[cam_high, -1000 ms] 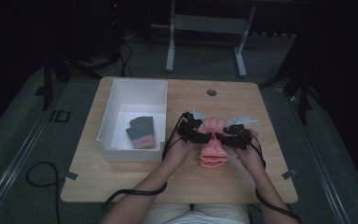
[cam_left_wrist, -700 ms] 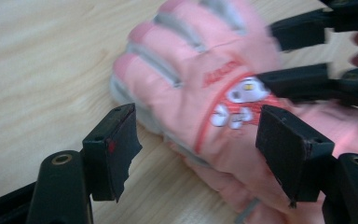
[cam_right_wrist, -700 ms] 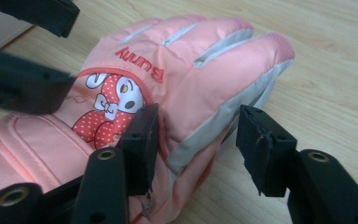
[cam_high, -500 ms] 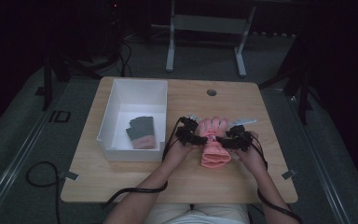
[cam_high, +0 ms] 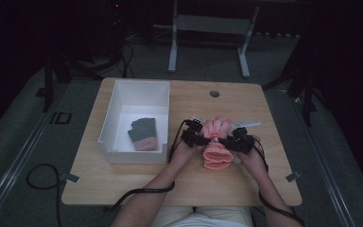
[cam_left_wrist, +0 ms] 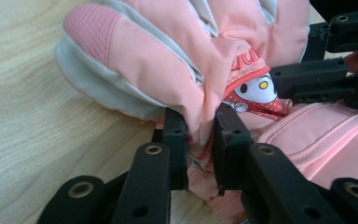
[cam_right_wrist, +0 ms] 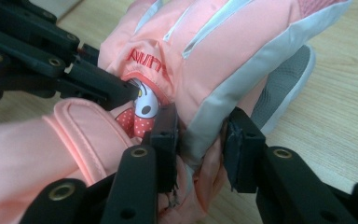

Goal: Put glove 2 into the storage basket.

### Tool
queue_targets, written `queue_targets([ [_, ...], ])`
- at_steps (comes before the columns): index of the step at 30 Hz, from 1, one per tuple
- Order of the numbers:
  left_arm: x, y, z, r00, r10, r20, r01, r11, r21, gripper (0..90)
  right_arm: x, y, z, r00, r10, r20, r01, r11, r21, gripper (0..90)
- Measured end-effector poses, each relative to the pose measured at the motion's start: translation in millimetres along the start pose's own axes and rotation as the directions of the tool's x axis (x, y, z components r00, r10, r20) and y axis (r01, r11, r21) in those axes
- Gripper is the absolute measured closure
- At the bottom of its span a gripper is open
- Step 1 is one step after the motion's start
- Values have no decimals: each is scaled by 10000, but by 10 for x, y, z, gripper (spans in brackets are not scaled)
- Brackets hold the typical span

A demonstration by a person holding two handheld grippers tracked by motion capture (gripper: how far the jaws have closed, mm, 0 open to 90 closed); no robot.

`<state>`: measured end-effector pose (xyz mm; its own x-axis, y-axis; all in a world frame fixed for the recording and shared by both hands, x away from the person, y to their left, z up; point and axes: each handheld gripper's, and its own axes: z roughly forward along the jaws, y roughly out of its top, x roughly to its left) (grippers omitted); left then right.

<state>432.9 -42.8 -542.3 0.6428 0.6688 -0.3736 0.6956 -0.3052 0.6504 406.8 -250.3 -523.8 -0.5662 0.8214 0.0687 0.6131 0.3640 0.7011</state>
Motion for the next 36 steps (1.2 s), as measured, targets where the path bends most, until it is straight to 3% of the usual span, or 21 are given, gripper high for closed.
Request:
queue_targets([
  [3,-21,15,-32,10000,-37,33,37,10000,-58,793,22,5,-31,9999,-92,126,94,9998,-169,701],
  [5,-85,47,-90,9998,162,-116,-164,9996,-225,796,53,19,-107,9995,-82,302,97,9987,-504,711],
  [8,-177,103,-144,9968,597,-539,-616,9976,-331,800,73,50,-189,9988,-150,462,186,9967,-788,714],
  [11,-283,166,-197,9897,1023,-1002,-1063,9937,-350,800,73,95,-252,9983,-134,575,185,9958,-896,715],
  [14,-336,204,-276,9878,1165,-1033,-1215,9916,-440,801,63,128,-320,9990,-44,451,93,9940,-1094,716],
  [22,-449,262,-528,9796,1590,-1230,-1673,9840,-607,803,119,223,-486,9993,-342,151,361,9867,-1585,716],
  [23,-492,283,-634,9762,1738,-1293,-1832,9810,-642,803,130,264,-548,9992,-386,-138,356,9841,-1741,717],
  [26,-534,295,-721,9718,1905,-1389,-2016,9769,-707,803,150,300,-604,9984,-466,-319,400,9825,-1821,716],
  [31,-547,334,-960,9708,2004,-1316,-2133,9726,-925,803,259,405,-727,9962,-746,-460,628,9738,-2187,716],
  [33,-514,354,-1062,9746,1951,-1100,-2066,9728,-1051,803,293,459,-756,9949,-786,-629,618,9701,-2346,716],
  [34,-514,354,-1062,9746,1951,-1100,-2066,9728,-1051,804,293,459,-756,9949,-786,-629,618,9701,-2346,716],
  [36,-464,385,-1221,9720,2128,-993,-2226,9695,-1021,804,368,560,-779,9918,-929,-873,677,9641,-2566,716],
])
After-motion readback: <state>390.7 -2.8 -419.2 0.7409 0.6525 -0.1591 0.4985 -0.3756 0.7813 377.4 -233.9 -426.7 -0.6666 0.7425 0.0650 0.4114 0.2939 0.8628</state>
